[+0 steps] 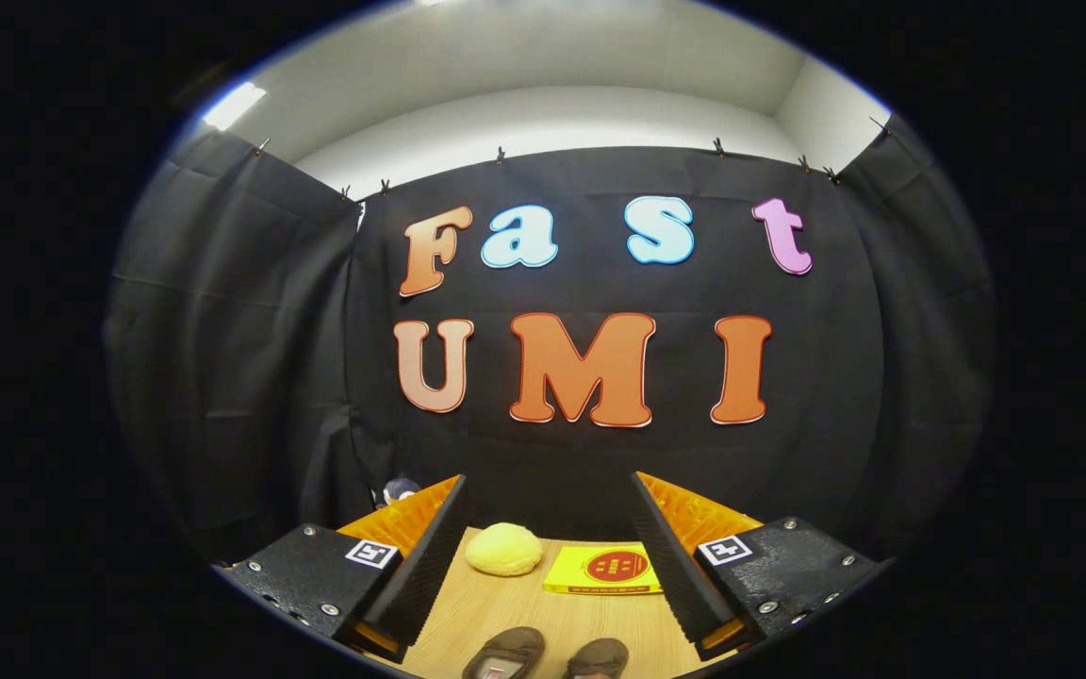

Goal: Open the storage box then place both shoes into the box .Put the left shoe in first, then the right shoe, with the right side of both shoes facing outward in a uniform manner.

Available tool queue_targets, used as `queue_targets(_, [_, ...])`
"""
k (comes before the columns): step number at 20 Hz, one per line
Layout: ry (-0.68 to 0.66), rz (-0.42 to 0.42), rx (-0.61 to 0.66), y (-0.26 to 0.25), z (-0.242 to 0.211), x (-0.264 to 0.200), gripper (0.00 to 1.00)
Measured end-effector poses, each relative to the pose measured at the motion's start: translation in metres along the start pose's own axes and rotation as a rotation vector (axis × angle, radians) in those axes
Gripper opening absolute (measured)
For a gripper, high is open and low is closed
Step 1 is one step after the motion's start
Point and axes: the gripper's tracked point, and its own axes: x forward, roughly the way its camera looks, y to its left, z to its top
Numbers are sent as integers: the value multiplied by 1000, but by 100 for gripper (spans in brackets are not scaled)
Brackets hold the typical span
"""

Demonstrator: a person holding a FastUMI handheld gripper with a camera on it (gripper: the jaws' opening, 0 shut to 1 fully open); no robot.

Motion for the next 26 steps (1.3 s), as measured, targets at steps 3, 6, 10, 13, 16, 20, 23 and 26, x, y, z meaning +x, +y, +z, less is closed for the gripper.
queue_targets(3, [60,40,47,11,-20,3,100])
queue_targets(6, [131,110,132,32,-46,8,100])
queue_targets(10, [346,249,213,76,-119,8,99])
queue_targets(13, [474,328,273,110,-158,7,97])
queue_targets(16, [584,391,362,139,-183,5,97])
queue_targets(20, [722,442,468,168,-215,0,96])
queue_targets(23, [827,494,524,190,-237,-8,97])
queue_targets(26, [916,543,574,217,-259,-13,96])
